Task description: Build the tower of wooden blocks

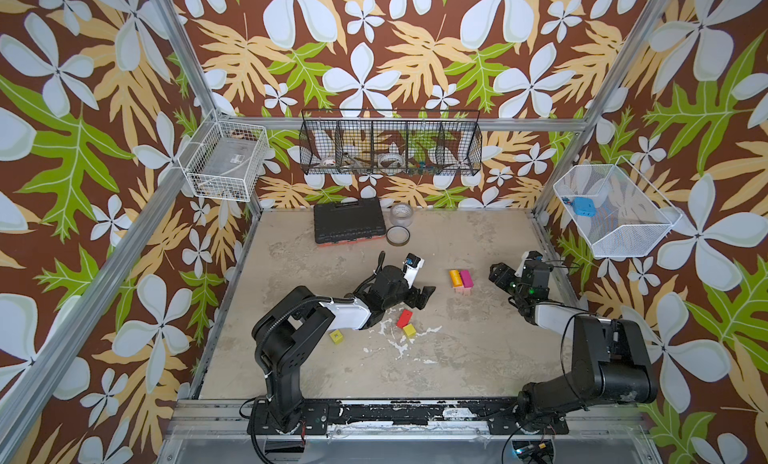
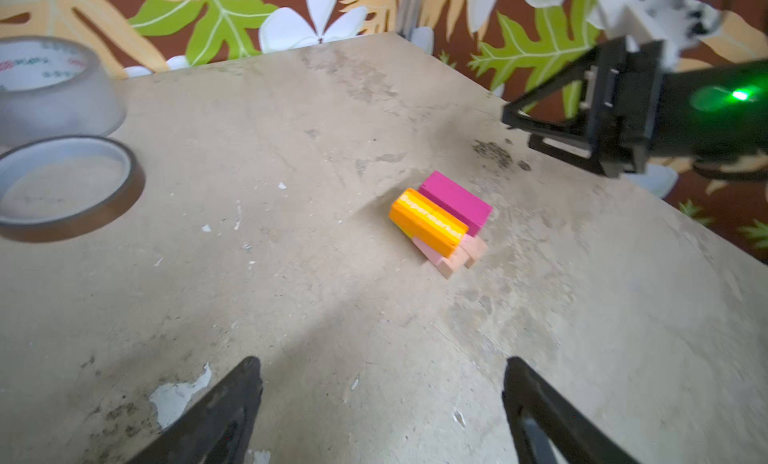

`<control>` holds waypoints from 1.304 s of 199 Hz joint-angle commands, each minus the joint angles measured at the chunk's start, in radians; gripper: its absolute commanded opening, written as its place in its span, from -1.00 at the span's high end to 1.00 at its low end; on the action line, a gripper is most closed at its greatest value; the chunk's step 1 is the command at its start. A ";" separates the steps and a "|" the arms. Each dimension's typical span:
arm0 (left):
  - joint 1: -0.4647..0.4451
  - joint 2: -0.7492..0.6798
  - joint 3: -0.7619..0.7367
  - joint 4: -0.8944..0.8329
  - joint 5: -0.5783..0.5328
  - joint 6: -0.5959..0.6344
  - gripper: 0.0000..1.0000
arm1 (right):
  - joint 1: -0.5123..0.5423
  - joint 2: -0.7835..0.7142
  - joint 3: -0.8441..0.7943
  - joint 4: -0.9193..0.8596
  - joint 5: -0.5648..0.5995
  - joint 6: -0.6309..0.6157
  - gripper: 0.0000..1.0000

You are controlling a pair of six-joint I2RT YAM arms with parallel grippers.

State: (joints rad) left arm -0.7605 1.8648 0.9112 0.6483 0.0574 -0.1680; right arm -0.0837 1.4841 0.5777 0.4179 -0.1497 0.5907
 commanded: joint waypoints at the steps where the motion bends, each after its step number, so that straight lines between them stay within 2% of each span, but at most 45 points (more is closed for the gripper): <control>1: -0.002 0.043 0.045 0.065 -0.091 -0.113 -0.74 | 0.058 -0.014 0.005 -0.013 0.058 -0.021 -0.67; 60: -0.003 0.159 0.189 -0.058 -0.108 -0.149 -0.71 | 0.075 0.000 0.004 -0.009 0.085 -0.019 -0.68; 109: -0.015 0.261 0.334 -0.195 -0.149 -0.148 -0.66 | 0.077 0.047 0.048 -0.071 0.087 -0.019 -0.40; 142: -0.021 0.314 0.398 -0.235 -0.151 -0.141 -0.65 | 0.112 0.016 0.030 -0.077 0.126 -0.022 -0.39; 169: -0.025 0.345 0.440 -0.266 -0.148 -0.137 -0.64 | 0.118 0.046 0.047 -0.100 0.072 -0.015 -0.35; 212: -0.026 0.379 0.494 -0.293 -0.120 -0.142 -0.63 | 0.122 0.026 0.032 -0.096 0.098 -0.009 -0.36; 242: -0.032 0.405 0.533 -0.314 -0.108 -0.148 -0.63 | 0.121 0.072 0.073 -0.131 0.078 -0.020 -0.20; 260: -0.034 0.413 0.544 -0.315 -0.105 -0.153 -0.63 | 0.121 0.070 0.069 -0.126 0.078 -0.020 -0.19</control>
State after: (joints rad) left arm -0.7910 2.2688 1.4395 0.3466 -0.0612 -0.3119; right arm 0.0376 1.5528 0.6434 0.2993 -0.0608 0.5747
